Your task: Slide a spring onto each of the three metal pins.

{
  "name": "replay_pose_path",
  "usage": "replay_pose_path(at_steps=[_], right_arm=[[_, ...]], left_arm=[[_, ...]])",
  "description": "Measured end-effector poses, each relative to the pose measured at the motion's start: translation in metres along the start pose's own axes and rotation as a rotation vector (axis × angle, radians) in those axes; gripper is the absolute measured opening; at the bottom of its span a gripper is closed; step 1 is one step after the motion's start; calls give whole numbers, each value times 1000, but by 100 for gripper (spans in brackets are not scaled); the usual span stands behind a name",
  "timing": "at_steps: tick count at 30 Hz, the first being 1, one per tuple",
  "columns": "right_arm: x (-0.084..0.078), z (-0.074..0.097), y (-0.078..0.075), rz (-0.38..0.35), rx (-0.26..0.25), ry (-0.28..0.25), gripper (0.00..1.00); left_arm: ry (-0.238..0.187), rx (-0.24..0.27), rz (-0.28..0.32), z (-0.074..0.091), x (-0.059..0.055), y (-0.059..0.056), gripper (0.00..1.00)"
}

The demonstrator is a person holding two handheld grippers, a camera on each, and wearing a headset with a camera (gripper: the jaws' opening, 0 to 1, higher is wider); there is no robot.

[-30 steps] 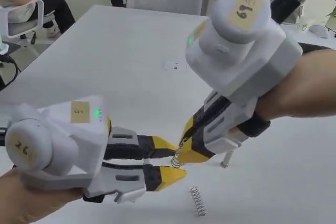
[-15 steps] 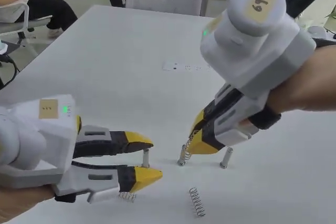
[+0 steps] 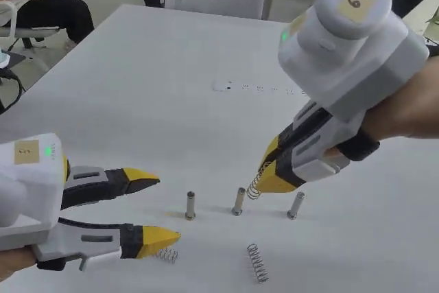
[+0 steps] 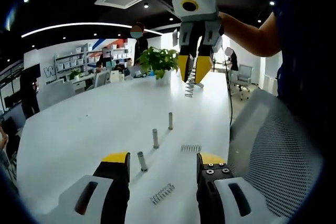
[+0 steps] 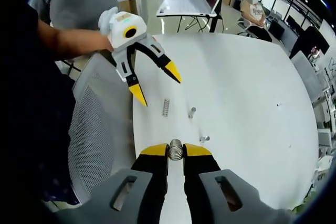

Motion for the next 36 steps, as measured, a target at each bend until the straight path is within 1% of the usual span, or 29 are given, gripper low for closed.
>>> replay_pose_path(at_steps=[2,13,17,21,27,30,34,36], right_arm=[[-2,2,-2,-7,-8,1,8],[-17,17,-18,-50,-70,11,8],[-21,23,-23,-68,-88,13,8],[-27,27,-30,-87,-106,28,8],[-42,26,-43,-122,-126,77,8],[-51,22,-49,-130,-132,119,8],[-59,16,-56,-155,-128,138,8],[-64,12,-60,-159,-133,158,8]], left_arm=[[15,3,-5,1,-7,1,47],[62,18,4,3,-28,6,55],[73,22,10,3,-33,7,58],[84,24,12,3,-37,8,60],[97,27,15,3,-41,7,63],[100,27,16,2,-42,6,63],[96,31,17,2,-42,6,64],[93,32,19,2,-41,6,64]])
Point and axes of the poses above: the centre of the closed fingertips' face, and the gripper's own axes: z roughly backward along the fingers, y roughly to its left, x roughly out of its top, the point moved 7 cm from there along z, roughly backward along the fingers, and after that the axes turned 8 degrees about -y, right-handed, at the moved point
